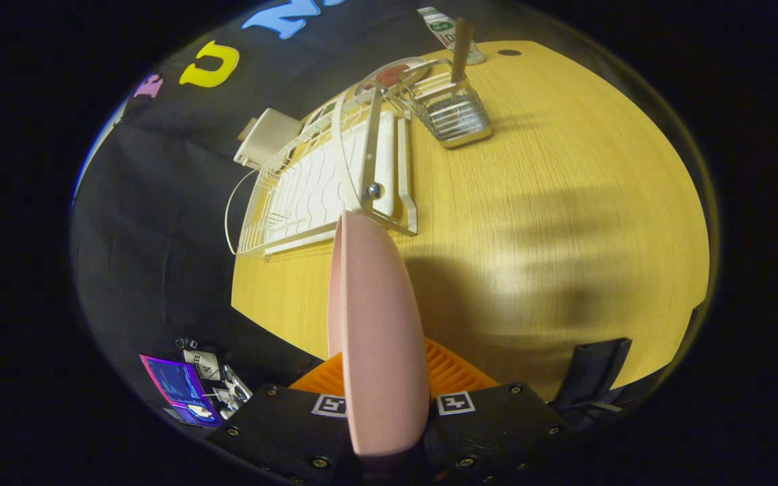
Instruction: Take the plate from the dish rack, then take the spoon from the basket and place it into the plate.
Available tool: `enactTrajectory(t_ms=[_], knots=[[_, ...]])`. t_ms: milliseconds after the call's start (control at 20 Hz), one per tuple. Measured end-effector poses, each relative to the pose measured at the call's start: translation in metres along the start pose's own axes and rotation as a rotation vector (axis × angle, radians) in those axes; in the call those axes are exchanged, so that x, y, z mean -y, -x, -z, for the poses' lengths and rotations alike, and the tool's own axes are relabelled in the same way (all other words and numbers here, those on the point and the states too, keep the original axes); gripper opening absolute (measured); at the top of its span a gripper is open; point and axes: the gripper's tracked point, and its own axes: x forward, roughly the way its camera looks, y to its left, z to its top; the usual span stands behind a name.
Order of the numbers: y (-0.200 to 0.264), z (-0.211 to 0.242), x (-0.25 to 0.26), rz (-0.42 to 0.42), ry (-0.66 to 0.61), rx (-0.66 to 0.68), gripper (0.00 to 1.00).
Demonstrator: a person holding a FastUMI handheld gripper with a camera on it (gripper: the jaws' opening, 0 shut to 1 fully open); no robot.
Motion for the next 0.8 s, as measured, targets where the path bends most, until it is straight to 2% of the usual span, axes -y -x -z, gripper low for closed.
enactTrajectory(t_ms=[200, 400, 550, 650, 700, 800], knots=[[-0.018, 0.008, 0.007, -0.032, -0.038, -0.001, 0.31], [-0.037, 0.011, -0.004, -0.100, -0.087, 0.008, 0.31], [-0.052, 0.022, -0.016, -0.153, -0.144, -0.036, 0.31], [-0.055, 0.025, -0.014, -0.135, -0.152, -0.043, 0.34], [-0.051, 0.026, -0.013, -0.130, -0.157, -0.038, 0.43], [-0.055, 0.023, -0.011, -0.121, -0.174, -0.028, 0.44]])
